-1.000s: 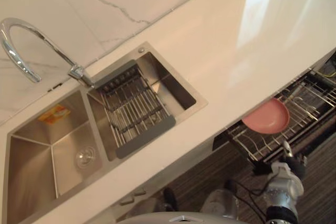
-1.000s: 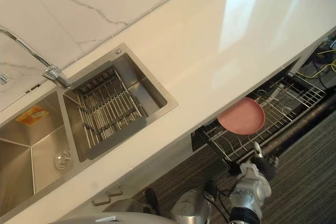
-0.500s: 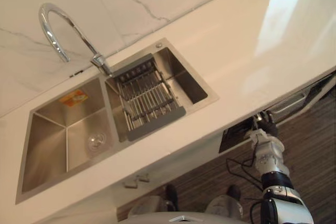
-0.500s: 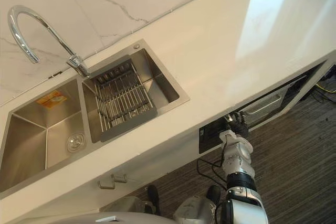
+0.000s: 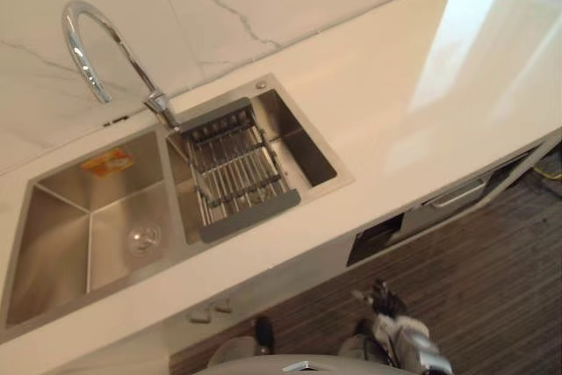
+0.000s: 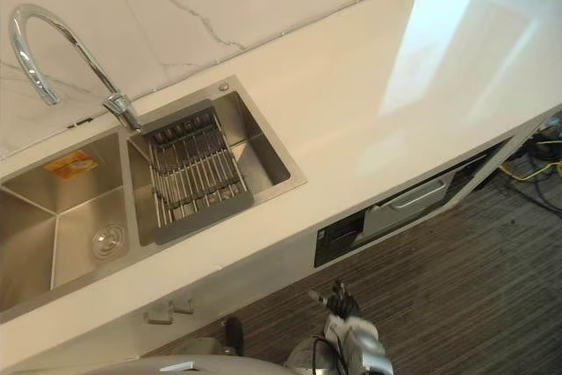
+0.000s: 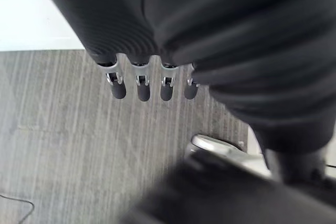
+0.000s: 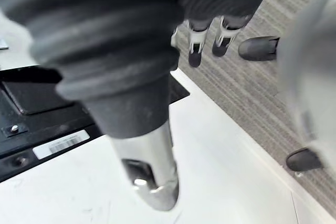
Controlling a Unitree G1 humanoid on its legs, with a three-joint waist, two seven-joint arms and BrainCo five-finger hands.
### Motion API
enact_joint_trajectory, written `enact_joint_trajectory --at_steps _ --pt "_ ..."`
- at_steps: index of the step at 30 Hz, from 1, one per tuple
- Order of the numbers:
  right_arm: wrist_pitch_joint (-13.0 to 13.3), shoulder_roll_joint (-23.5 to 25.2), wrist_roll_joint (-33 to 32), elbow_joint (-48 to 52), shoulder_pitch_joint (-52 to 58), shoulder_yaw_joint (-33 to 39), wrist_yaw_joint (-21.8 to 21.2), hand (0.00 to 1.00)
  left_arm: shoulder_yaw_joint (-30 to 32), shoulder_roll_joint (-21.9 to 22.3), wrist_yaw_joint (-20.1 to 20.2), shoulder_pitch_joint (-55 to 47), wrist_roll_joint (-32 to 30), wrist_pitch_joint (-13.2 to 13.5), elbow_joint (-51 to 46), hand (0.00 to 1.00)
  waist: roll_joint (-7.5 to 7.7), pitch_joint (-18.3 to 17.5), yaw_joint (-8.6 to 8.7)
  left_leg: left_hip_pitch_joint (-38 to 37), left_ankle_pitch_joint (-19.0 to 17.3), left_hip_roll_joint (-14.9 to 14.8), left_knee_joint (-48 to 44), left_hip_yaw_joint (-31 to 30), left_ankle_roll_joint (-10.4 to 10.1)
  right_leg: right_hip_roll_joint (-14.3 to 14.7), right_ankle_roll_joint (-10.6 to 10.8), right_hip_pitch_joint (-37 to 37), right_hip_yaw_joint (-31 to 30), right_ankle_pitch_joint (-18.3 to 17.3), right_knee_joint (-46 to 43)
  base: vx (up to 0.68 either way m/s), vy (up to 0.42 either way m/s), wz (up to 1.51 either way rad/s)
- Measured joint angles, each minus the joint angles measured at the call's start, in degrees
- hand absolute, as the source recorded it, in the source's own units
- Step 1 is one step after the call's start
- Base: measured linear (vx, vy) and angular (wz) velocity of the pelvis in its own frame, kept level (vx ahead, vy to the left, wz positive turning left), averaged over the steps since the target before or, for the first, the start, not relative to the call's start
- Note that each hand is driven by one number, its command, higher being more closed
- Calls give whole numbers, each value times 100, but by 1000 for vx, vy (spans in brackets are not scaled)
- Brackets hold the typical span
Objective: Walk over to the sink, pick up the cup, carry it to the dishwasher, place the cup inside the dishwasher, then close the dishwasher door
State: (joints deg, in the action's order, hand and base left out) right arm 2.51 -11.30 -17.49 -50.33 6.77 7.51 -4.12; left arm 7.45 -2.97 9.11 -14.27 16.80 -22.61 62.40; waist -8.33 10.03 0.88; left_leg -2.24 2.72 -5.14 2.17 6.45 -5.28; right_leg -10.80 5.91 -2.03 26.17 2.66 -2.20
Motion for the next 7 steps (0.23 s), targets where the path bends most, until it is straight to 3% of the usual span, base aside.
enact_joint_trajectory --at_steps 4,7 --pt "122 137 223 -269 337 146 209 0 41 -203 -47 69 691 98 -84 0 280 -132 52 -174 96 -8 226 -46 0 77 35 -227 178 37 206 103 -33 14" --pt "179 211 221 -343 353 227 219 0 32 -256 112 147 1158 217 -141 0 388 -137 20 -178 95 10 227 -163 2 108 61 -365 302 59 344 51 -25 18"
